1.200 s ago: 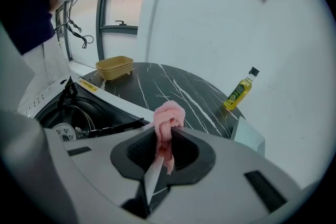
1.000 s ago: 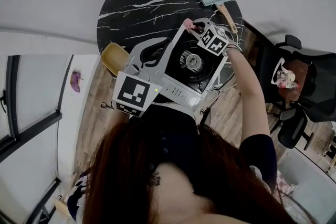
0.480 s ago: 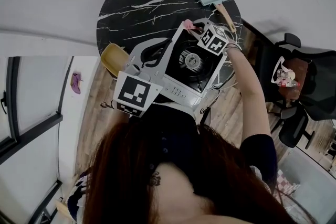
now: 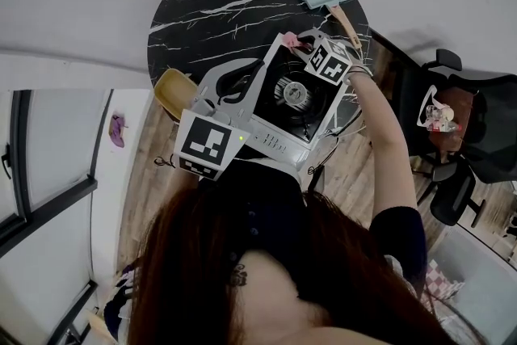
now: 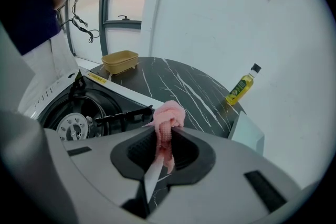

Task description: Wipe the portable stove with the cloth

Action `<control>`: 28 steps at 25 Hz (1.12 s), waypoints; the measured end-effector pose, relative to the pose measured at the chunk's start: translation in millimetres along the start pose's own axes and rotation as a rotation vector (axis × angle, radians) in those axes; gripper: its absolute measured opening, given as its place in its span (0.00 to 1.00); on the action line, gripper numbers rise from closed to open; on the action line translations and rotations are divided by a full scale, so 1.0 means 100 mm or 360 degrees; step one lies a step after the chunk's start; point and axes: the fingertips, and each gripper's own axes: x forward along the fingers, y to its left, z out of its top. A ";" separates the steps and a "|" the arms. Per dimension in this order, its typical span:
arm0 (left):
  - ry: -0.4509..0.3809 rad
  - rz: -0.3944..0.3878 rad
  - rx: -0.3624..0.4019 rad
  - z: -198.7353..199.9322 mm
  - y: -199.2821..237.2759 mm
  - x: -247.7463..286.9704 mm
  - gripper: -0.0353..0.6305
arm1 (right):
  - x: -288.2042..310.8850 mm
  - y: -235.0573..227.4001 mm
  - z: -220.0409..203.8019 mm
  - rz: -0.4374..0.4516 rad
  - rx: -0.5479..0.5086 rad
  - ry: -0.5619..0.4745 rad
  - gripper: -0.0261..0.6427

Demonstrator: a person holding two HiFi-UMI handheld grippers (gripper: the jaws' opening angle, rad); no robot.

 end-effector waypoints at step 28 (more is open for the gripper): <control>0.0004 -0.0051 0.0010 -0.01 -0.13 0.05 0.07 | -0.16 0.07 -0.25 0.0066 0.0036 0.0065 0.13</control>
